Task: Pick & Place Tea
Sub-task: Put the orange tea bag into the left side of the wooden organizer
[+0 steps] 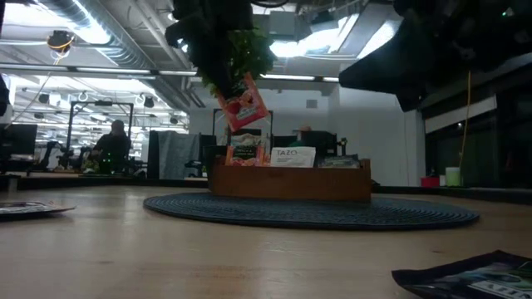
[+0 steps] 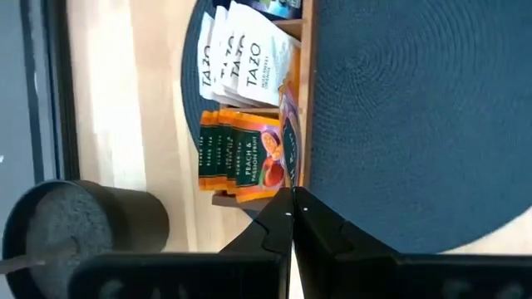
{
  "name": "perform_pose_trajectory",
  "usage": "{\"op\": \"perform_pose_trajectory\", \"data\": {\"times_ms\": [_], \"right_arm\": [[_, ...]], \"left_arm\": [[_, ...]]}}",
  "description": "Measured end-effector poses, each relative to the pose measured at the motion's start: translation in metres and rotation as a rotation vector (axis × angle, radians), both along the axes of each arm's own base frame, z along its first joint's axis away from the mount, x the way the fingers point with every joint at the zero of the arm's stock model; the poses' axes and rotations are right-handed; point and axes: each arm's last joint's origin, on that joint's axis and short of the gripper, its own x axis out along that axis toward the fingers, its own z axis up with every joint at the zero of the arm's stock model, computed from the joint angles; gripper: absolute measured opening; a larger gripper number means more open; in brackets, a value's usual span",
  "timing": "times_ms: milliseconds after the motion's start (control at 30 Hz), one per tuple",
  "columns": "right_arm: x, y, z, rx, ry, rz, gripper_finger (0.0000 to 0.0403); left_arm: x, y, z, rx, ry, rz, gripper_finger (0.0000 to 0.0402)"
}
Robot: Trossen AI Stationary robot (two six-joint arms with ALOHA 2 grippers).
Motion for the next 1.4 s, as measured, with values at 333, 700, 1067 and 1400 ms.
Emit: {"op": "perform_pose_trajectory", "data": {"times_ms": [333,700,1067,1400], "right_arm": [[0.006,-0.013,0.000,-0.019,0.004,-0.043,0.0026],[0.008,-0.018,-0.002,-0.022,0.029,-0.033,0.0026],[0.008,-0.018,-0.003,-0.029,0.043,-0.031,0.0026],[0.008,-0.018,-0.004,-0.030,0.044,-0.031,0.0026]], "left_arm": [[0.010,0.024,-0.026,-0.022,0.102,-0.008,0.0002],[0.026,0.037,-0.045,-0.055,0.166,-0.033,0.0002],[0.031,0.035,-0.059,-0.048,0.225,-0.047,0.0003],[0.034,0.021,-0.059,0.018,0.248,-0.141,0.0031]]}}
